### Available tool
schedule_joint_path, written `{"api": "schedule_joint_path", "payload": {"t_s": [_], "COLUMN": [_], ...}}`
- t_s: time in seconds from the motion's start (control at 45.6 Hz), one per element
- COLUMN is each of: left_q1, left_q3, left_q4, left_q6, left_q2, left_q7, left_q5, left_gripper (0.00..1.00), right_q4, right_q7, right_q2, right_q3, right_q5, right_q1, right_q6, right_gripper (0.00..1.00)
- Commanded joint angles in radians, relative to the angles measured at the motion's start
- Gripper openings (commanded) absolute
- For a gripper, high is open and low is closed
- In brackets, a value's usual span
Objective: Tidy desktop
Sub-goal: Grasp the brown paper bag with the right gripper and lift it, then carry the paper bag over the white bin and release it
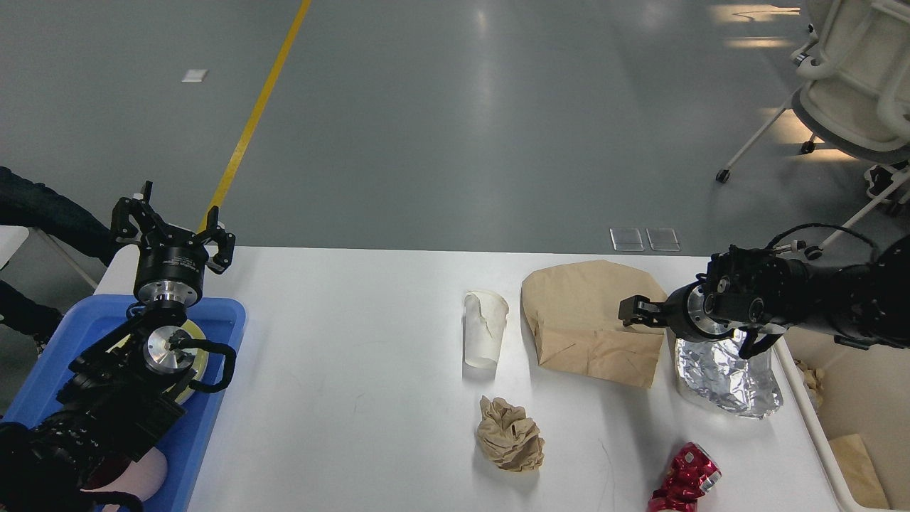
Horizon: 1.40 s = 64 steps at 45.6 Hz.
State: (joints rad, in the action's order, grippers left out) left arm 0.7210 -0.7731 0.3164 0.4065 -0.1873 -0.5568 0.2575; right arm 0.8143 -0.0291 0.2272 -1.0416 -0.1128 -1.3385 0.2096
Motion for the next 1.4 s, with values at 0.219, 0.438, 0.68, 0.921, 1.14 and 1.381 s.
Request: {"api": "schedule_joint_path", "payload": {"t_s": [0.219, 0.438, 0.68, 0.921, 1.14, 1.381], "left_q1": [0.0, 0.0, 0.0, 0.0, 0.0, 0.0], "left_q3": [0.0, 0.0, 0.0, 0.0, 0.0, 0.0], "left_q4": [0.0, 0.0, 0.0, 0.0, 0.0, 0.001], "left_q6": [0.0, 0.0, 0.0, 0.0, 0.0, 0.0], "left_q2": [0.0, -0.001, 0.0, -0.001, 0.0, 0.0], "left_q7": [0.0, 0.0, 0.0, 0.0, 0.0, 0.0], "left_q5": [0.0, 0.0, 0.0, 0.0, 0.0, 0.0], "left_gripper": [0.96, 0.96, 0.96, 0.96, 0.96, 0.96], "right_q4": [0.005, 0.016, 0.065, 0.134, 0.151, 0.143], "right_q7": [0.0, 0.001, 0.001, 0.001, 0.001, 0.005], "right_q2": [0.003, 0.015, 0.098, 0.236, 0.383, 0.44], "right_q3": [0.037, 0.06, 0.123, 0.156, 0.158, 0.144], "right_q5": [0.013, 0.013, 0.041, 0.042, 0.041, 0.038], "right_q1": [-0.002, -0.028, -0.106, -0.275, -0.533, -0.694], "right_q6": [0.01, 0.037, 0.132, 0.244, 0.396, 0.441], "right_gripper": [0.0, 0.0, 0.0, 0.0, 0.0, 0.0]}}
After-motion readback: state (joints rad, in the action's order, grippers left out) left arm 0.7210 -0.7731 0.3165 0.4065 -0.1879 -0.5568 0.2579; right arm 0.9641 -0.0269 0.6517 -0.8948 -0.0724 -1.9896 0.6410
